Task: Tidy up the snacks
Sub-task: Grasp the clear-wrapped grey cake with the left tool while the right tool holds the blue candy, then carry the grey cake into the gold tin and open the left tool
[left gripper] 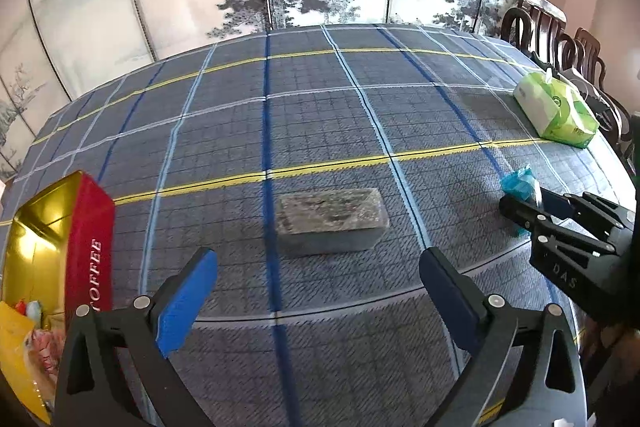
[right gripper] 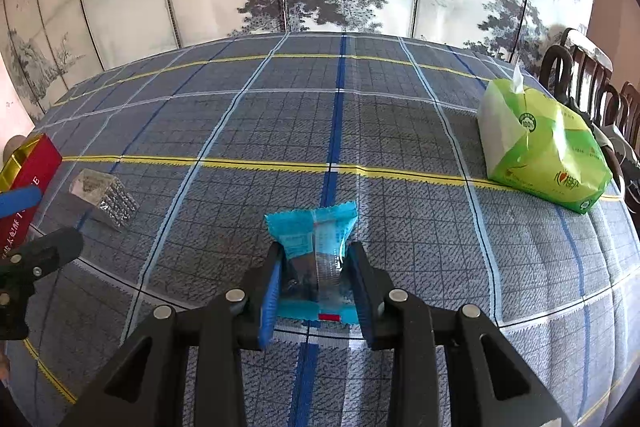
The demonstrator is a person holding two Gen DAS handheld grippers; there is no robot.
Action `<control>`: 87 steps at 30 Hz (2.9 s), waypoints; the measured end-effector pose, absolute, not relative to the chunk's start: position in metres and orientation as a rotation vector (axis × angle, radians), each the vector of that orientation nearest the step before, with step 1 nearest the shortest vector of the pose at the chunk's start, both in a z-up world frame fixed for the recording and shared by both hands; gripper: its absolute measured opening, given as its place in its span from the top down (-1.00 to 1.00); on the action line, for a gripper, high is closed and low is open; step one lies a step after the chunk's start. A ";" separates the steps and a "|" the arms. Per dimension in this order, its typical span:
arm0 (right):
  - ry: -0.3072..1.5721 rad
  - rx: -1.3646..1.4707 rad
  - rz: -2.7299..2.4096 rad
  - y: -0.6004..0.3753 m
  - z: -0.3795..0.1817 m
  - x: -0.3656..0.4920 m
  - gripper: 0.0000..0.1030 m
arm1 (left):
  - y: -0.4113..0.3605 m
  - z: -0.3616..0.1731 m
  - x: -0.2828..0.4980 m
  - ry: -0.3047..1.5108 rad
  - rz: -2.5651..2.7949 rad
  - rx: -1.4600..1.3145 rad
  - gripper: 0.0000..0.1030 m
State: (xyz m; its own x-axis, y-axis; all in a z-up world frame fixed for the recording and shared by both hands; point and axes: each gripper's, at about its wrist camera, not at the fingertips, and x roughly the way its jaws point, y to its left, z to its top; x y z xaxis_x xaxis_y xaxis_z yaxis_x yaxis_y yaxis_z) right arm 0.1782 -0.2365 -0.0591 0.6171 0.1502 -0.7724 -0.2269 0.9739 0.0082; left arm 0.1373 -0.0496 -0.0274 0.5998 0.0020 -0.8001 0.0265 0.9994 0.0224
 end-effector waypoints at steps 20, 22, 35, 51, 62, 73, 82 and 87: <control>0.880 -0.096 0.218 -0.235 -0.060 0.178 0.33 | -0.046 -0.043 0.166 0.954 0.002 -0.008 -0.95; 0.880 -0.097 0.218 -0.235 -0.060 0.178 0.33 | -0.045 -0.042 0.167 0.954 0.004 -0.015 -0.84; 0.880 -0.098 0.217 -0.235 -0.060 0.178 0.33 | -0.042 -0.047 0.163 0.989 -0.017 -0.043 -0.09; 0.879 -0.116 0.209 -0.231 -0.060 0.178 0.33 | -0.029 -0.027 0.131 0.982 0.013 -0.029 -0.07; 0.878 -0.123 0.205 -0.229 -0.060 0.176 0.33 | -0.012 -0.001 0.105 0.956 0.064 -0.012 -0.07; 0.878 -0.124 0.204 -0.228 -0.060 0.176 0.33 | 0.045 0.034 0.081 0.895 0.148 -0.027 -0.07; 0.877 -0.126 0.203 -0.229 -0.059 0.176 0.33 | 0.116 0.040 0.086 0.883 0.297 -0.075 -0.08; 0.877 -0.126 0.201 -0.229 -0.059 0.175 0.34 | 0.150 0.030 0.090 0.912 0.363 -0.109 -0.07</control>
State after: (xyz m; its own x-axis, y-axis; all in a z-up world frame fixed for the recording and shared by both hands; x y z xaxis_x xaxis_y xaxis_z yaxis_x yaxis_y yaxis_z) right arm 0.1755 -0.2294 -0.0592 0.6221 0.1233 -0.7732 -0.2264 0.9737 -0.0269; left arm 0.0900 0.1502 0.0300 0.5561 0.2612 -0.7890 -0.3526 0.9338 0.0607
